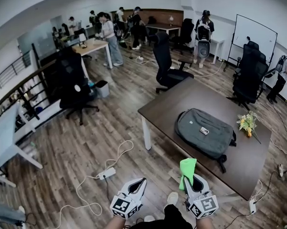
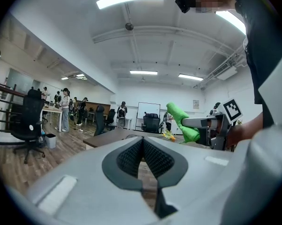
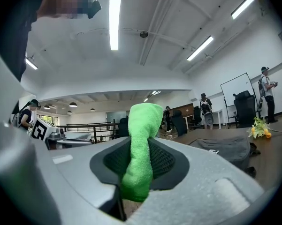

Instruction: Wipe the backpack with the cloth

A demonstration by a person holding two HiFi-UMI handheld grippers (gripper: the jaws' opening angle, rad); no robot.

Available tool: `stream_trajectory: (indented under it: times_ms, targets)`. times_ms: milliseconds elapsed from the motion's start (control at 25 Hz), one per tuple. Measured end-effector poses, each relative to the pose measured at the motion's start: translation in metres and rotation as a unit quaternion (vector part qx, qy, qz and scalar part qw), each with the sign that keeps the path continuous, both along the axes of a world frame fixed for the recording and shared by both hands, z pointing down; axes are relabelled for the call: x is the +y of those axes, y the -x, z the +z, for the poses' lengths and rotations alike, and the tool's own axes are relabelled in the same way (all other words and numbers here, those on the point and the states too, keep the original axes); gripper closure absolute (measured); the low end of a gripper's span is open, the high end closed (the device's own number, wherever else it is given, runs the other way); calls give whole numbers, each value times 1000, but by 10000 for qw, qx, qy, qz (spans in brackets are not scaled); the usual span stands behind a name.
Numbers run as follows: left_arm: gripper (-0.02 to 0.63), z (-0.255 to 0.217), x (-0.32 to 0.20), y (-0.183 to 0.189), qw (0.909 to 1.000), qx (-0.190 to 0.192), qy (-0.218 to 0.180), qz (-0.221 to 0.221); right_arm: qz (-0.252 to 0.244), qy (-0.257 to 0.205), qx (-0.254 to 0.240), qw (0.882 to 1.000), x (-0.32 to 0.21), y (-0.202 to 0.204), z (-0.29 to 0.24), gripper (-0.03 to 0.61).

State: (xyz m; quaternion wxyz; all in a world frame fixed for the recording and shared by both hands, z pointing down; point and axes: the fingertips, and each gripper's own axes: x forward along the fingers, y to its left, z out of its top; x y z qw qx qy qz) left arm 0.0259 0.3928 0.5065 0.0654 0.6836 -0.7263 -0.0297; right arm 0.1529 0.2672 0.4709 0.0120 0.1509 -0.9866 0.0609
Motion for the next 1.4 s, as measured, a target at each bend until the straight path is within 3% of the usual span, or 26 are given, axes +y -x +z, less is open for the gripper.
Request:
stream_trajectory:
  times_ms: [880, 1400]
  targets:
    - [595, -16, -204, 58, 9996, -153, 229, -108, 68, 77, -135, 9999, -220, 47, -8, 480]
    - [594, -10, -272, 83, 9992, -155, 267, -242, -503, 148, 200, 9984, -268, 75, 9, 479]
